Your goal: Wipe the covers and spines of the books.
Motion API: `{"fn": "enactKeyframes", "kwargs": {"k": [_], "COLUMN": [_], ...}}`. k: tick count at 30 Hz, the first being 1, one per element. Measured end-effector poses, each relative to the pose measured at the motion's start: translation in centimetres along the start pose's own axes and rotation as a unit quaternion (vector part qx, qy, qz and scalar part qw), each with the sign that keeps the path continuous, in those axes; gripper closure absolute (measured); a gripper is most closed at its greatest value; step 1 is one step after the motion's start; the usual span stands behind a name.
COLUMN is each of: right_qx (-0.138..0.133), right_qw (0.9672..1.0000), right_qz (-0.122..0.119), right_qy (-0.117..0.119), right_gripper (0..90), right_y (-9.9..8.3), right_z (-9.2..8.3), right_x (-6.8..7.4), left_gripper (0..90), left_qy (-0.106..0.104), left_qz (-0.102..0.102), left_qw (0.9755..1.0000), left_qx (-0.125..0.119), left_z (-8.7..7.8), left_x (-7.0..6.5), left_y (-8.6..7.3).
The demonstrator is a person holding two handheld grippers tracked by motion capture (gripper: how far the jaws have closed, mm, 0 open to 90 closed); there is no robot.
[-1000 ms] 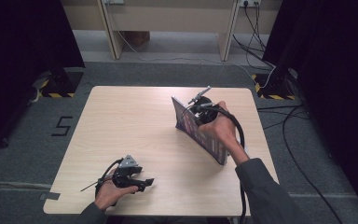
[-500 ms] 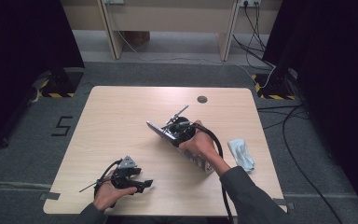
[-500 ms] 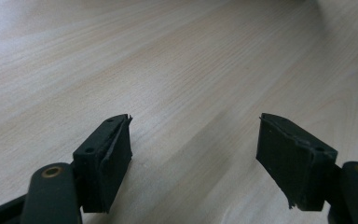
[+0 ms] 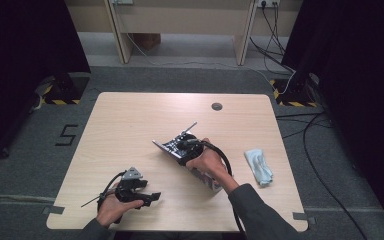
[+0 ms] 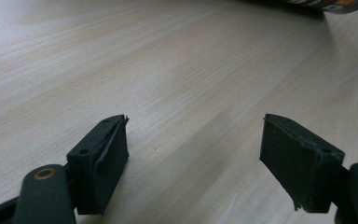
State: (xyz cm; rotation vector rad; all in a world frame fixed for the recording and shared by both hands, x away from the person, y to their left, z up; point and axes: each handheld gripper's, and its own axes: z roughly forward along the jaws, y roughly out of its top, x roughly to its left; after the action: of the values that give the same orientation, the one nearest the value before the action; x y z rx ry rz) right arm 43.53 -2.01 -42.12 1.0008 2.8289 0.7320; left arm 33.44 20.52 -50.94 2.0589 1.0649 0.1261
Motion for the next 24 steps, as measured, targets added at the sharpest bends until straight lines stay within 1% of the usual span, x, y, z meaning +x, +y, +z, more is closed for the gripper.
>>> {"fn": "enactKeyframes", "kwargs": {"k": [5, 10, 12, 13, 15, 18, 20, 23, 24], "right_qx": [0.001, 0.005, 0.007, 0.005, 0.005, 0.005, 0.006, -0.002, -0.008], "right_qw": [1.0, 0.9999, 0.9997, 0.9995, 0.9994, 0.9987, 0.9987, 0.9978, 0.9966], "right_qz": [-0.001, 0.001, 0.004, 0.01, 0.008, 0.014, 0.012, 0.023, 0.032], "right_qy": [0.004, 0.015, 0.024, 0.029, 0.033, 0.048, 0.049, 0.063, 0.076], "right_gripper": [79.9, 77.4, 74.8, 74.2, 72.4, 69.8, 69.3, 69.1, 69.1], "right_y": [0.1, -0.1, -0.1, -0.2, -0.3, -0.6, -0.7, -0.7, -0.7], "right_z": [0.4, 1.1, 1.2, 1.3, 1.5, 2.1, 2.2, 2.4, 2.4], "right_x": [0.1, 0.3, 0.4, 0.4, 0.5, 0.8, 0.9, 1.0, 1.0], "left_gripper": [22.4, 22.3, 22.3, 22.2, 22.1, 21.9, 21.9, 21.8, 21.8], "left_qy": [-0.001, -0.001, 0.001, 0.002, 0.002, 0.002, 0.001, 0.002, 0.002], "left_qz": [0.006, 0.008, 0.008, 0.009, 0.01, 0.011, 0.01, 0.01, 0.01], "left_qw": [1.0, 1.0, 1.0, 0.9999, 0.9999, 0.9999, 0.9999, 0.9999, 0.9999], "left_qx": [0.003, 0.005, 0.005, 0.005, 0.004, 0.005, 0.005, 0.005, 0.005], "left_z": [0.1, 0.2, 0.2, 0.2, 0.3, 0.3, 0.3, 0.3, 0.3], "left_x": [-0.1, -0.1, -0.1, -0.2, -0.2, -0.3, -0.3, -0.3, -0.3], "left_y": [0.0, 0.1, 0.1, 0.1, 0.0, 0.1, 0.1, 0.1, 0.1]}}
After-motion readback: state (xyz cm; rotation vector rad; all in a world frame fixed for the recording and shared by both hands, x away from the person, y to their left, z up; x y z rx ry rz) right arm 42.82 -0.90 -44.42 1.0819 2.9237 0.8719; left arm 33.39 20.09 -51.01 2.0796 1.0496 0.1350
